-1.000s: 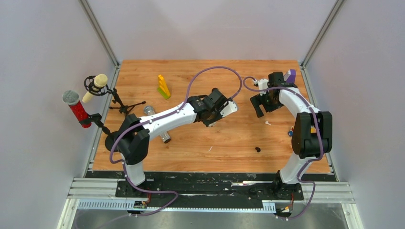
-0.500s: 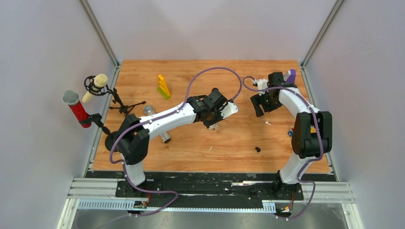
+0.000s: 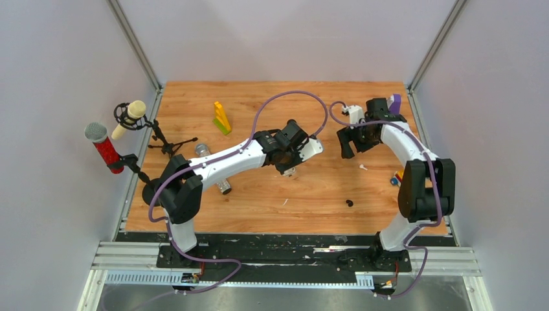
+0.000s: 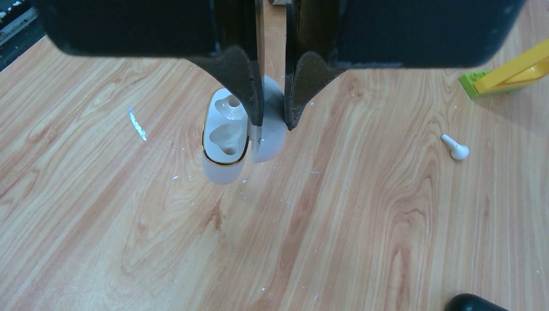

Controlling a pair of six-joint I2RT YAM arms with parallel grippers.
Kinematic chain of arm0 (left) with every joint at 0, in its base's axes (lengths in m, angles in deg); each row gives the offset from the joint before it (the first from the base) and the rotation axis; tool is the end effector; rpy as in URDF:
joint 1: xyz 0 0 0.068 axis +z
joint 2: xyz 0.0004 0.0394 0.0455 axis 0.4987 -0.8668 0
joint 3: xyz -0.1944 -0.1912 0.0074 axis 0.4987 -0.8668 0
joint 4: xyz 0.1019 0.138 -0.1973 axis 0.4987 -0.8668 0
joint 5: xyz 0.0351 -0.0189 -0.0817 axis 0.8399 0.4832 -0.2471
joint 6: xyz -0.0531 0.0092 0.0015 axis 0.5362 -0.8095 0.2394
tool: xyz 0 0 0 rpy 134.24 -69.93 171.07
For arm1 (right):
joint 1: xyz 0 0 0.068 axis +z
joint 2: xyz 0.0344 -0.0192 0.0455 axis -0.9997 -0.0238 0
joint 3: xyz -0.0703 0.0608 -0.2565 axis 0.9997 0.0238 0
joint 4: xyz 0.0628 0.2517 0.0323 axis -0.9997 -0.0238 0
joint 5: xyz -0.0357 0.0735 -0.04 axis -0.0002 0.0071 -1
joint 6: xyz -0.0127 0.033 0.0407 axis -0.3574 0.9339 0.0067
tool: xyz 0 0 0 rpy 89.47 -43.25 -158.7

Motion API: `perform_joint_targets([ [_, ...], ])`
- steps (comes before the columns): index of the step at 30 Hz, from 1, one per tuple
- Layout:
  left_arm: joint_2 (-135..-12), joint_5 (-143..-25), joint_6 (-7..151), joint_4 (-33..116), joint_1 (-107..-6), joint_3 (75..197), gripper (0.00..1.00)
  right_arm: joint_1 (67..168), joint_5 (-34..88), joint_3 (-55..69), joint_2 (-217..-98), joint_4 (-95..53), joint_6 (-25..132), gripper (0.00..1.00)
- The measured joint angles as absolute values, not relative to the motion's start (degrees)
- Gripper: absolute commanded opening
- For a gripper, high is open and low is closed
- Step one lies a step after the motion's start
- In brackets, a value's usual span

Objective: Insert the wireless bluetooth earbuds into the charging case
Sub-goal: Pick up the earbud from the center of the board.

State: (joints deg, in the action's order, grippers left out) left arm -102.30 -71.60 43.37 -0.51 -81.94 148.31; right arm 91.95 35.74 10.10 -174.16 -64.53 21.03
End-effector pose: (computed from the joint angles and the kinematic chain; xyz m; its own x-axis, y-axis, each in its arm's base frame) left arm 0.2428 -0.3068 0.2521 -0.2767 0.8344 -0.4766 0.8851 0.4145 0.2117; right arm 0.3405 0.0296 0.2231 -0.7751 -0.4603 -0.4327 -0.5421 0.8364 0.0814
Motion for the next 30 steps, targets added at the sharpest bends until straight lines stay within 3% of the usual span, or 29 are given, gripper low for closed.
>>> perform_joint_targets([
  [9, -102.7, -72.2, 45.8, -0.7, -80.4, 149.0, 0.0, 92.0, 43.5, 20.5, -157.8, -54.4, 19.9, 0.99],
  [14, -102.8, -72.3, 46.7, -0.6, -79.2, 149.3, 0.0, 92.3, 42.6, 21.8, -155.3, -49.7, 19.4, 0.97],
  [21, -102.8, -72.3, 47.1, -0.6, -78.9, 149.3, 0.0, 92.3, 35.3, 19.2, -165.0, -51.8, 19.3, 0.93],
  [25, -103.0, -72.3, 47.2, -0.7, -78.9, 149.3, 0.0, 91.7, 32.9, 18.2, -169.8, -54.8, 19.3, 0.83],
  [30, -103.5, -72.6, 47.3, -0.7, -78.9, 149.3, 0.0, 90.4, 32.1, 17.2, -172.8, -58.3, 19.0, 0.8],
])
